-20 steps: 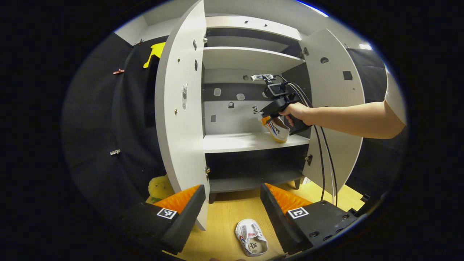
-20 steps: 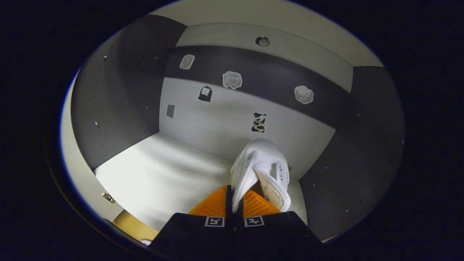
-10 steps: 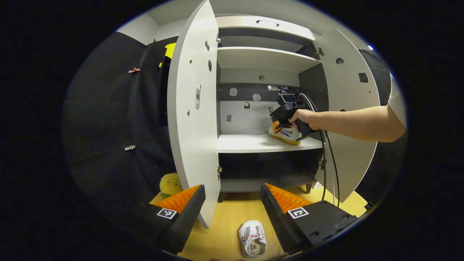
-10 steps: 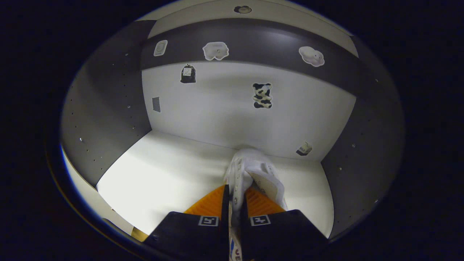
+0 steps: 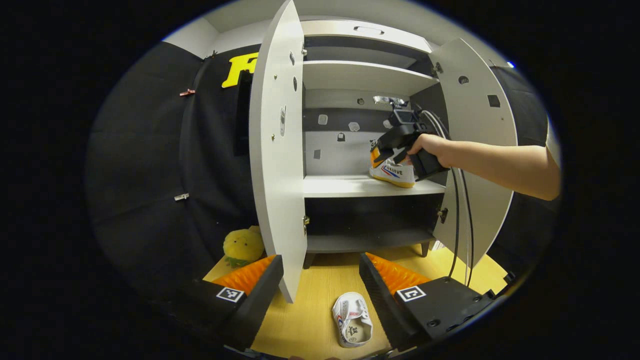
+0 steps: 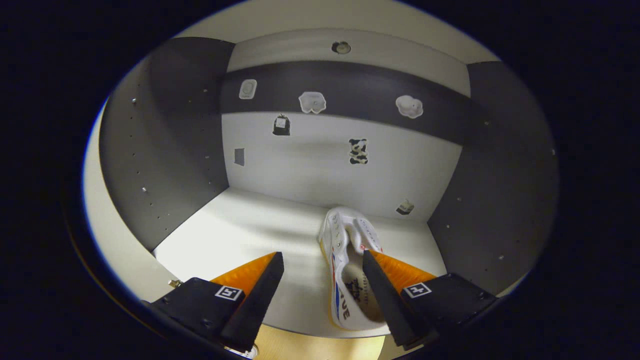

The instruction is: Grab one shoe with the right hand and put it into the shoe cabinet, grab the other shoe with the left hand and put it into the shoe cabinet; then close the right door with the right hand and the left door with the left hand.

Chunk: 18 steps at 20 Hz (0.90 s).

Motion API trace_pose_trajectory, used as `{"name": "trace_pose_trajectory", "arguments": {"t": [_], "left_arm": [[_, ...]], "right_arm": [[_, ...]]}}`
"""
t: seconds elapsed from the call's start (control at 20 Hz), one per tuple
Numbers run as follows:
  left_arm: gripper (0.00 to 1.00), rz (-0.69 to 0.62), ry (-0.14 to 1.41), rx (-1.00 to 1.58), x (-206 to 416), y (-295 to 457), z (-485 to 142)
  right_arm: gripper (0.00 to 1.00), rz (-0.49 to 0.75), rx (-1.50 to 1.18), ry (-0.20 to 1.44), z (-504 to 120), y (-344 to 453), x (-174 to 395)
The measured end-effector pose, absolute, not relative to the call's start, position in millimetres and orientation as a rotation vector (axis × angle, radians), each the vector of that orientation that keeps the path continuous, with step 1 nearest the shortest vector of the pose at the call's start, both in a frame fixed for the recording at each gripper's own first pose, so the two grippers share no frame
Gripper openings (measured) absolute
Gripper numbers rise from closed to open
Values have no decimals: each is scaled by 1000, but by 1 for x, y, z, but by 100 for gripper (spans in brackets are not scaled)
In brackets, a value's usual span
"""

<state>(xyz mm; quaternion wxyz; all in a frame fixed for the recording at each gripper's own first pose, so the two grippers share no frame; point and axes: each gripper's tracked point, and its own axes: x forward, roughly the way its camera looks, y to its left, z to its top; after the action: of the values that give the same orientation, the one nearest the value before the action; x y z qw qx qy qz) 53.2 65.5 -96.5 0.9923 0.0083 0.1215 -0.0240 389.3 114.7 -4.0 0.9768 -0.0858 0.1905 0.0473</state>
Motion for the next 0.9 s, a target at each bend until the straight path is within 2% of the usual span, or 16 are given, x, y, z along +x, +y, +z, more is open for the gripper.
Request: {"name": "trace_pose_trajectory", "arguments": {"t": [0.2, 0.4, 0.65, 0.9], "left_arm": [[95, -93, 276, 26, 37, 77, -121], [95, -155, 337, 17, 24, 85, -164], [96, -254, 469, -67, 20, 75, -232], [95, -361, 600, -9, 25, 53, -299]], "right_arm": [[98, 100, -157, 274, 22, 121, 333], [98, 59, -127, 210, 20, 109, 268], [98, -30, -96, 161, -8, 81, 187], [98, -88, -86, 214, -66, 62, 112]]}}
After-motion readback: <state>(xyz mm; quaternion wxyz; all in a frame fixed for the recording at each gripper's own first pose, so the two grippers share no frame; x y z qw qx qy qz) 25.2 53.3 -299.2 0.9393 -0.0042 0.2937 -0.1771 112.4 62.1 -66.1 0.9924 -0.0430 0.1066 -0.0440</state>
